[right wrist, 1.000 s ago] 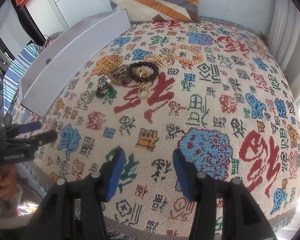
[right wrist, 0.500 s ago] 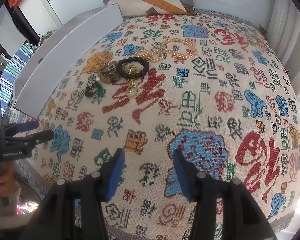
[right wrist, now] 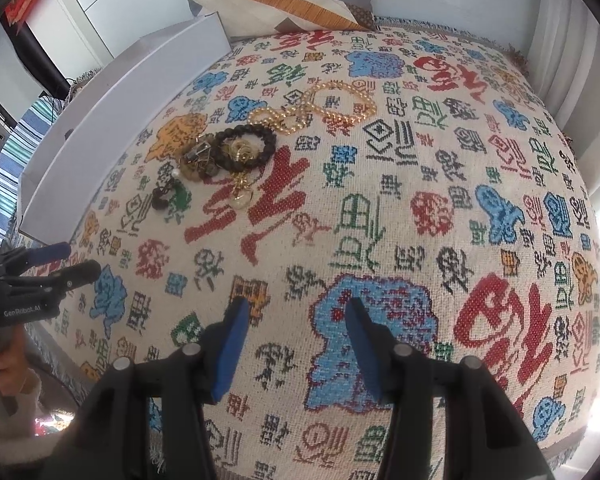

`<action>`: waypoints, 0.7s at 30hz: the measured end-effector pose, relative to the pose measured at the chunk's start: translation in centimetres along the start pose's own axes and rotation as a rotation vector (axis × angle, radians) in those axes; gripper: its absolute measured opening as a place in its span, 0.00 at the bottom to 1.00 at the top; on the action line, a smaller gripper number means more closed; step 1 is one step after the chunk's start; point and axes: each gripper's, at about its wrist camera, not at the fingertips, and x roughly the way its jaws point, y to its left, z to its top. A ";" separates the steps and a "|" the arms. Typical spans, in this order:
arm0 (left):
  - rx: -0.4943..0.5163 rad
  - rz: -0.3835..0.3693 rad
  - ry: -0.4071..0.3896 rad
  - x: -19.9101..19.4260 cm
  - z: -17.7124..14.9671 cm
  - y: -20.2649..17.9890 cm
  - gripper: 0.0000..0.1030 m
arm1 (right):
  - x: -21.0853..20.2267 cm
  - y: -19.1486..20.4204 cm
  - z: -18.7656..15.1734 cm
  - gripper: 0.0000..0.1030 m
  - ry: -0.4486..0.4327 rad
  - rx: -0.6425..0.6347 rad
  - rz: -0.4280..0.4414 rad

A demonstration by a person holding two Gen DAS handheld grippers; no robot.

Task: Organize jewelry
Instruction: 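Withdraw both tools from the box back toward the jewelry pile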

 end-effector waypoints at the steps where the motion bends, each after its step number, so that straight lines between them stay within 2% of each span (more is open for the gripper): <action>1: 0.000 0.002 0.000 0.1 0.0 0.0 0.84 | 0.2 0.0 0.0 0.49 0.005 0.001 0.001; 15: 0.005 0.010 -0.006 0.2 0.2 0.2 0.84 | 0.5 0.6 0.0 0.49 0.012 -0.010 0.001; 19: 0.018 -0.007 0.015 0.6 0.8 0.7 0.84 | 0.8 0.5 0.4 0.49 0.021 -0.021 -0.005; 21: -0.009 -0.040 0.021 0.5 1.5 2.1 0.84 | 1.0 0.3 0.6 0.49 0.026 -0.020 -0.003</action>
